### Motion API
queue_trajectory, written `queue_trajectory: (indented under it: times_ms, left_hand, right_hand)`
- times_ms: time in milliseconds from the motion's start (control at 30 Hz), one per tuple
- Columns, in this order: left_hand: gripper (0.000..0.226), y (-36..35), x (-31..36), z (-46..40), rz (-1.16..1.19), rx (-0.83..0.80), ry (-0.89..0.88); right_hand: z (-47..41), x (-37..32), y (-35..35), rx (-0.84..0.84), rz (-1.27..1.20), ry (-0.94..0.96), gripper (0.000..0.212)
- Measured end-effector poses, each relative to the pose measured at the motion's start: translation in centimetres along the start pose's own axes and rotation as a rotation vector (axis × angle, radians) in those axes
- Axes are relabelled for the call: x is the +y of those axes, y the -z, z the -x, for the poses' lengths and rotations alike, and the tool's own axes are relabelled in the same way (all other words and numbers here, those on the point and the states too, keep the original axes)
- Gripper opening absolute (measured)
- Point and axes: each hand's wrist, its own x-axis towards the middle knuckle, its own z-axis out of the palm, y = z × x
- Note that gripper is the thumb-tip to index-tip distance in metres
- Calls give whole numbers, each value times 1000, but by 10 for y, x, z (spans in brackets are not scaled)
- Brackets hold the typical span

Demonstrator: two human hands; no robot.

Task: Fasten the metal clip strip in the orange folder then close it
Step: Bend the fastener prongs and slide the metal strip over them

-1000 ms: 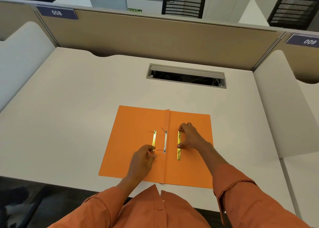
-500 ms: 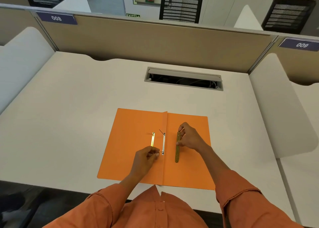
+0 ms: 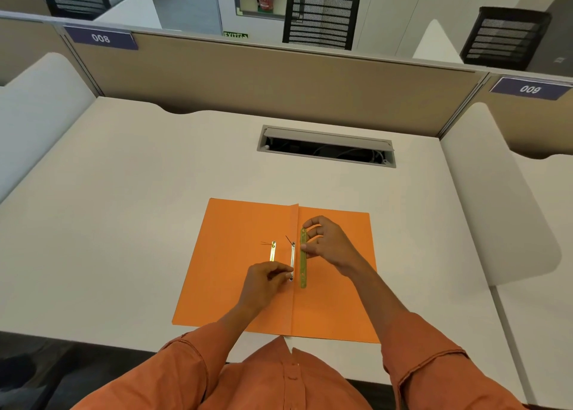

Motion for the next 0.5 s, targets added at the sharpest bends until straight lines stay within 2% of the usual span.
queue_trajectory:
  times_ms: [500]
  left_hand:
    - [20,-1,-5,-5,-41,-40,29]
  right_hand:
    - [-1,-6,-22,-19,-17,20,44]
